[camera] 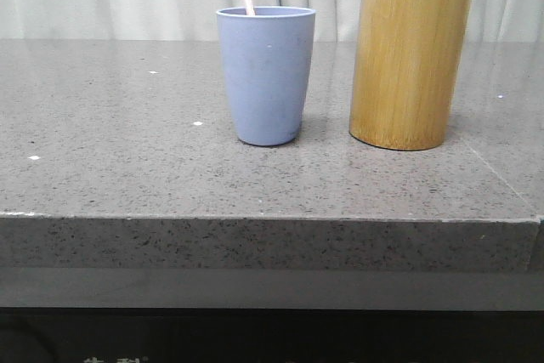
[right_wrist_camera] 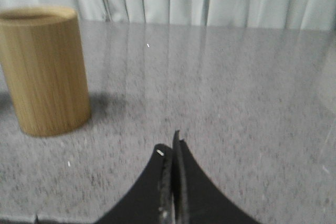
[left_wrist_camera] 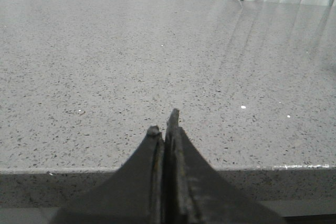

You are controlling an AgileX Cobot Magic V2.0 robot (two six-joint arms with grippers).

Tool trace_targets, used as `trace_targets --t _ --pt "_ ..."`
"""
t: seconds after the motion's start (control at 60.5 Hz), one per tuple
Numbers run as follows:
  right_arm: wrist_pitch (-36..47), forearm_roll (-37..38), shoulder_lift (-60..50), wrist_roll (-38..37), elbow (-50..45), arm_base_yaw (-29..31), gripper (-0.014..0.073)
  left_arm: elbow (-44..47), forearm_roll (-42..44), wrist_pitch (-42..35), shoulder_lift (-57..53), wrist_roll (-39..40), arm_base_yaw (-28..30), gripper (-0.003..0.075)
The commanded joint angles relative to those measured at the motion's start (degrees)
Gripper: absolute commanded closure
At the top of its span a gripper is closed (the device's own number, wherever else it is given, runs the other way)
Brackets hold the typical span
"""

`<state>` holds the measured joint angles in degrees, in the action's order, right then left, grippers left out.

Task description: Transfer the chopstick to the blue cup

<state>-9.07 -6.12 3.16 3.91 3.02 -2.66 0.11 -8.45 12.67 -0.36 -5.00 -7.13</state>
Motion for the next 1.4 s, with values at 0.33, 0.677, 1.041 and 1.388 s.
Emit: trace_targets --t 0.33,0.677,1.041,1.388 --pt "3.7 -0.2 -5.0 -0.1 -4.4 0.5 0.068 0.4 -0.6 -4.7 -1.3 0.6 0.3 0.0739" --pt "3.7 -0.2 -5.0 -0.1 -4.4 0.5 0.068 0.4 -0.6 -4.7 -1.3 0.6 0.3 0.0739" --pt "3.7 -0.2 -5.0 -0.1 -4.4 0.5 0.068 0.4 -0.6 -4.7 -1.3 0.6 0.3 0.0739" --pt "3.7 -0.2 -5.0 -0.1 -4.4 0.5 0.068 0.4 -0.6 -4.7 -1.3 0.6 0.3 0.0739"
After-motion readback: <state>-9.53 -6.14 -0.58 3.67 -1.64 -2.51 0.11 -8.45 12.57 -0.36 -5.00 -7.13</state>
